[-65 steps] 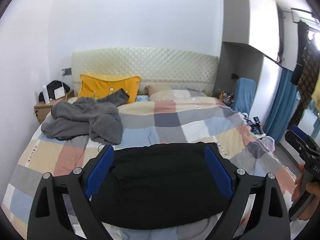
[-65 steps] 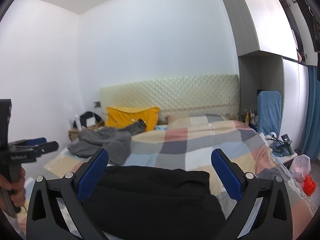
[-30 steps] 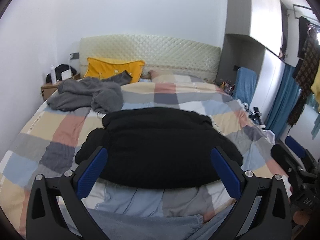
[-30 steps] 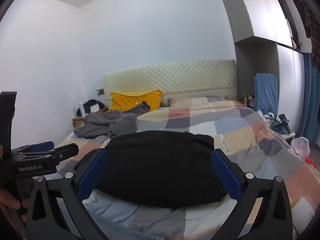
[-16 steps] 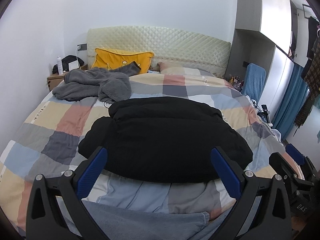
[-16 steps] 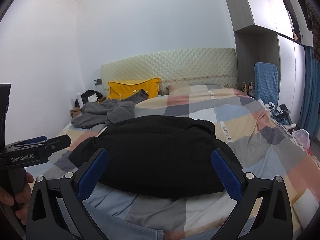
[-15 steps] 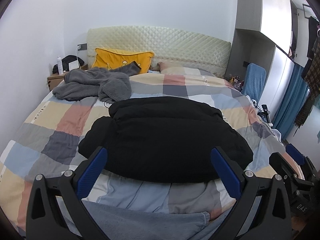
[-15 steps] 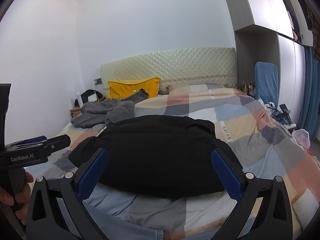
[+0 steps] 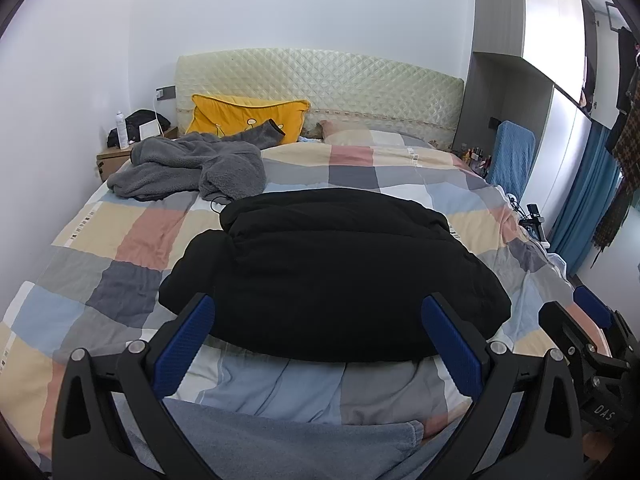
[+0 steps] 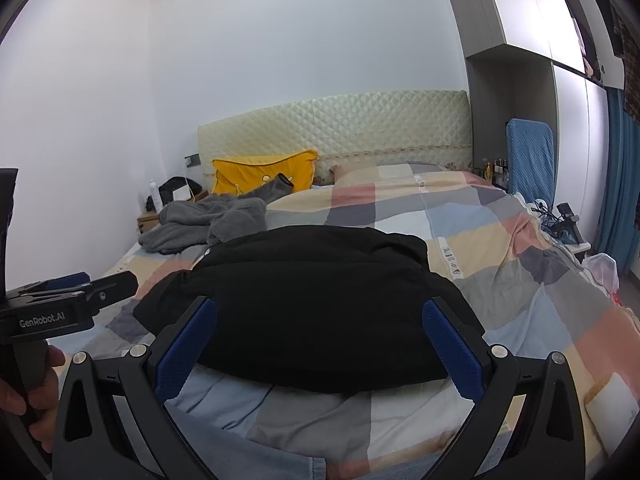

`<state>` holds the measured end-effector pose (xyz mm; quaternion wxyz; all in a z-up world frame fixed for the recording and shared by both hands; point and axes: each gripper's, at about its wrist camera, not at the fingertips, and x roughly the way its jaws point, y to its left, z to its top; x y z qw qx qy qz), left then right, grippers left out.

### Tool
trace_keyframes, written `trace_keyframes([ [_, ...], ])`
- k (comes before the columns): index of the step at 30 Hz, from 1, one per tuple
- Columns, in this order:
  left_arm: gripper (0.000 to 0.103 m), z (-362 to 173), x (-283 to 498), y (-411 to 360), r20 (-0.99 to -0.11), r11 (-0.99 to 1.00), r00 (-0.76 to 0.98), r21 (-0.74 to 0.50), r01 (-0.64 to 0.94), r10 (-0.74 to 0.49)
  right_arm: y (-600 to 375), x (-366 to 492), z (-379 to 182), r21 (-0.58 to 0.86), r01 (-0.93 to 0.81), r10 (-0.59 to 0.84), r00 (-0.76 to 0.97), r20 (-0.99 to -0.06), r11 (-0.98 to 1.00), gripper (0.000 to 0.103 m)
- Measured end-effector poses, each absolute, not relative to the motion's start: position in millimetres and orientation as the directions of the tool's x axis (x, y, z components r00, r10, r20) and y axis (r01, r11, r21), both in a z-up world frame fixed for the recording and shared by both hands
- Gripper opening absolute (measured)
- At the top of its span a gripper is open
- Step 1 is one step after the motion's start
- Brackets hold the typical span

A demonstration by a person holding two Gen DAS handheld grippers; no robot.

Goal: Fold large clothes

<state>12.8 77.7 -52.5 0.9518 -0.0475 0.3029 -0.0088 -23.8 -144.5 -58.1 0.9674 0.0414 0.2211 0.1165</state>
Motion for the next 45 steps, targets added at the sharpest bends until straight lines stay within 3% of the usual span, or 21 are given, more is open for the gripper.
trace_keyframes([
  [45, 0.103, -53.0, 10.9, 71.1, -0.581, 0.998, 0.814, -0.051, -0.043, 0.005, -149.1, -21.4, -65.0, 0.092, -0.161, 0.185, 0.886, -0.425, 0.983, 0.103],
])
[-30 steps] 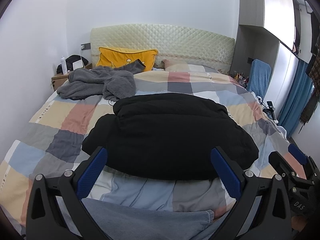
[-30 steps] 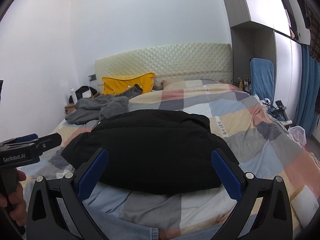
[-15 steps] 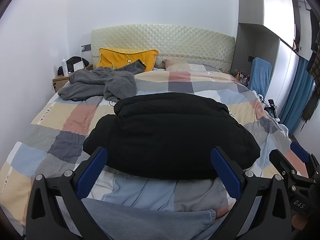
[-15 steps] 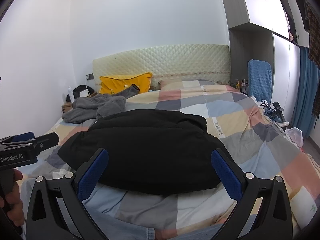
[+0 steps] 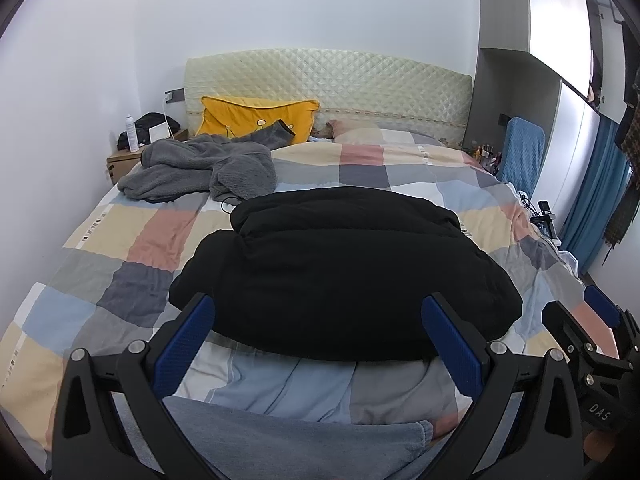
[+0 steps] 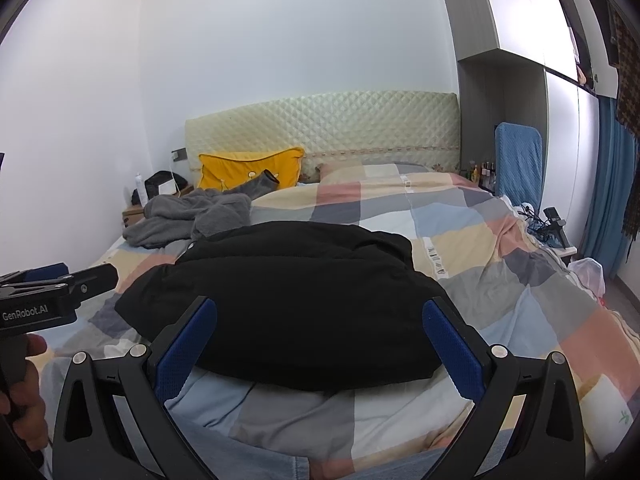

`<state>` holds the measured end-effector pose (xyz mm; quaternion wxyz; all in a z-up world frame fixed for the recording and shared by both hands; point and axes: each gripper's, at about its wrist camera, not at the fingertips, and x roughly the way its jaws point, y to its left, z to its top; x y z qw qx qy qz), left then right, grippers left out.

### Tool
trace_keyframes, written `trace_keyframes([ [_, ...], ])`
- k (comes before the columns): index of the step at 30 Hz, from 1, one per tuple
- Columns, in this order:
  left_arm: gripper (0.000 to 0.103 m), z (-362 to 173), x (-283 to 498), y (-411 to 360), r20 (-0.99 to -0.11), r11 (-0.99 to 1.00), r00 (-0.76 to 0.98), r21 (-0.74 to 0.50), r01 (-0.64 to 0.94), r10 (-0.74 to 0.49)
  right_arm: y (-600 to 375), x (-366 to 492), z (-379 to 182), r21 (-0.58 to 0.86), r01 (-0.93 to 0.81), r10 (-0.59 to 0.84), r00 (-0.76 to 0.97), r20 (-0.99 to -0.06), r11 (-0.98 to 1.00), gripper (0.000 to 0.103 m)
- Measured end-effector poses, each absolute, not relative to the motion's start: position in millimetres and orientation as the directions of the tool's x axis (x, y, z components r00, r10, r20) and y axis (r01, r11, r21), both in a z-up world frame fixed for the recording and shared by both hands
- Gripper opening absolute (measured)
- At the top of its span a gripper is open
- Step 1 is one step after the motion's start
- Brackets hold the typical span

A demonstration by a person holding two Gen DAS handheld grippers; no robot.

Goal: Fold large clothes

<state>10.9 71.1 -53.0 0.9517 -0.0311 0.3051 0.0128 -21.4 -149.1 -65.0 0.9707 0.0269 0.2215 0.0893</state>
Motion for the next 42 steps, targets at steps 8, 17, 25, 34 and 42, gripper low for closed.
trace_keyframes([
  [8, 0.103, -52.3, 13.8, 69.4, -0.584, 0.998, 0.812, -0.057, -0.038, -0.002, -154.5, -20.5, -66.0, 0.101, -0.151, 0.180, 0.886, -0.428, 0.983, 0.103],
  [17, 0.103, -51.5, 9.9, 65.3, -0.580, 0.998, 0.815, -0.057, -0.039, -0.001, -155.1, -23.2, -62.9, 0.100, -0.150, 0.178, 0.891, -0.419, 0.984, 0.103],
  [25, 0.103, -52.2, 8.6, 65.9, -0.585, 0.997, 0.811, -0.064, -0.033, -0.010, -155.4, -23.3, -62.9, 0.099, -0.154, 0.181, 0.890, -0.418, 0.983, 0.103],
  [34, 0.103, -53.5, 6.7, 66.4, -0.590, 0.997, 0.808, -0.067, -0.030, -0.015, -154.4, -24.7, -62.6, 0.095, -0.151, 0.177, 0.891, -0.418, 0.984, 0.103],
  [42, 0.103, -53.6, 5.1, 64.6, -0.594, 0.997, 0.804, -0.068, -0.035, -0.012, -156.0, -29.6, -56.5, 0.094, -0.145, 0.171, 0.896, -0.410, 0.985, 0.103],
])
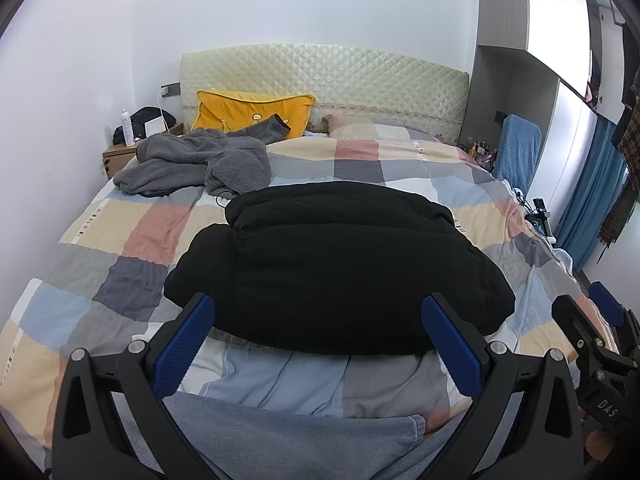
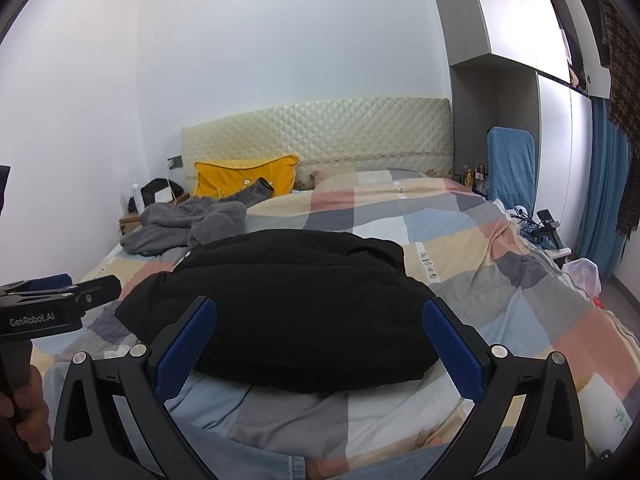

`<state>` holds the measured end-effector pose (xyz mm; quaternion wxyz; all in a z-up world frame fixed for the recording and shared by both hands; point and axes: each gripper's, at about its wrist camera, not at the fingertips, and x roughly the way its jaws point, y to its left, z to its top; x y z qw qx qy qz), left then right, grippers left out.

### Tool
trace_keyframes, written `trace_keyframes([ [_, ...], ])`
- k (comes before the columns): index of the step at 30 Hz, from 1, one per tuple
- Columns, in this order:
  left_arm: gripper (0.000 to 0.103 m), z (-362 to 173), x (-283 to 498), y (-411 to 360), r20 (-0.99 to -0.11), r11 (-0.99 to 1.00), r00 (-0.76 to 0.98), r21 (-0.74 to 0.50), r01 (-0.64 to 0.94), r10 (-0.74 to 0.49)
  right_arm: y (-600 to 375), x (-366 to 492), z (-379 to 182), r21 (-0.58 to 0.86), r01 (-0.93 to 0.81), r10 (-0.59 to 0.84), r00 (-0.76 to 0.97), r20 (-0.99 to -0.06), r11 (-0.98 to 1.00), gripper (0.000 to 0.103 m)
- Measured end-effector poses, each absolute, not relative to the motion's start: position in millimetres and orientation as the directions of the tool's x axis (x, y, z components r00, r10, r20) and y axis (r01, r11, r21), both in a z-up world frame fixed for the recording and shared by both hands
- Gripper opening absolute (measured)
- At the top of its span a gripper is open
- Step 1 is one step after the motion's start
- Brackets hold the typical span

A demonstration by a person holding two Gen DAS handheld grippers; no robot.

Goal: Fold large clothes

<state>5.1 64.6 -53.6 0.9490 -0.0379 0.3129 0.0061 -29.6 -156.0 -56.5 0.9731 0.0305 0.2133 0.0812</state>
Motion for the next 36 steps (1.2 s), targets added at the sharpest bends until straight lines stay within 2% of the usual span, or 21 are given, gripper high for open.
trace_keyframes([
  [36, 0.103, -53.5, 6.8, 60.8, -0.602, 0.998, 0.798, -0.062, -0.014, -0.026, -153.5, -32.2, -54.3, 0.091, -0.156, 0.180, 0.894, -0.411, 0.984, 0.103],
])
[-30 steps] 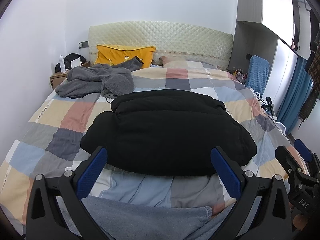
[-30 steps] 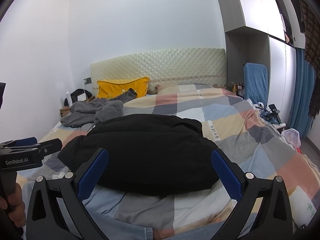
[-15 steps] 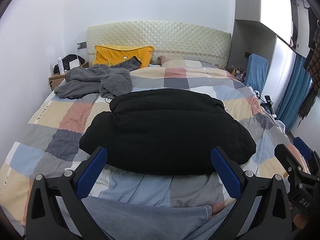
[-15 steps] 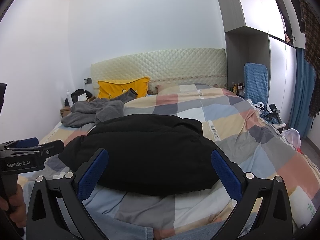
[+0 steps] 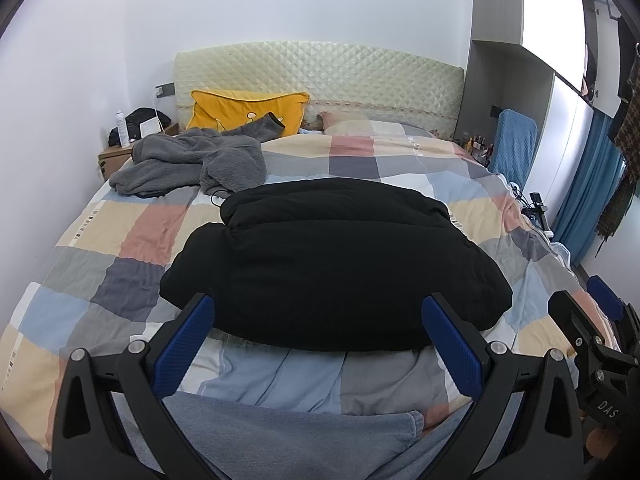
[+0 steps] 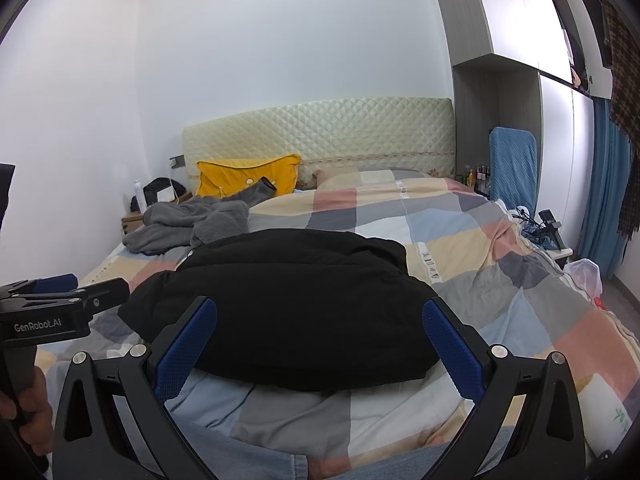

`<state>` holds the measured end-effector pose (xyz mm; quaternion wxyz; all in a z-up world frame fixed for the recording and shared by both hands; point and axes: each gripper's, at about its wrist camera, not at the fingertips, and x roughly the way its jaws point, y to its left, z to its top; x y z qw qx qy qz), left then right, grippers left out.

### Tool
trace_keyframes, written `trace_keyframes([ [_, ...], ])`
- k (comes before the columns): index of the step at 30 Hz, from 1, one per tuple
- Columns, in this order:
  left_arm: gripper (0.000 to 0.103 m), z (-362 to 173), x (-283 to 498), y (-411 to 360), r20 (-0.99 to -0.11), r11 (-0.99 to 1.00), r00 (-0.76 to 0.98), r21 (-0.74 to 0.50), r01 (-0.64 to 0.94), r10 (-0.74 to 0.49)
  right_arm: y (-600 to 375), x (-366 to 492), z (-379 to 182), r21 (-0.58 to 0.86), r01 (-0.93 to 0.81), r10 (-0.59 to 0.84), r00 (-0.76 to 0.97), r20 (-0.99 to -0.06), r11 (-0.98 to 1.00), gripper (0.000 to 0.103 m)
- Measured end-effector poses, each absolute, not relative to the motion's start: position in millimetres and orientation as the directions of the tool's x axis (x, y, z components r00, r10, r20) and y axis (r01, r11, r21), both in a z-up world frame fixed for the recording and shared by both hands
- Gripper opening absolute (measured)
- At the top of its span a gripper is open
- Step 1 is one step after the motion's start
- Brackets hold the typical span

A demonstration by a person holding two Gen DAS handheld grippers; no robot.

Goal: Fold large clothes

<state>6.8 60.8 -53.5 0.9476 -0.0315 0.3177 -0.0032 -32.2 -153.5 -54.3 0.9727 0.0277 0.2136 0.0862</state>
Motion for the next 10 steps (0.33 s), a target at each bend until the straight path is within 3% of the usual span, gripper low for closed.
trace_keyframes([
  [10, 0.103, -53.1, 7.0, 61.3, -0.602, 0.998, 0.798, -0.061, -0.014, -0.026, -153.1, -33.7, -52.7, 0.089, -0.161, 0.184, 0.894, -0.409, 0.983, 0.103],
])
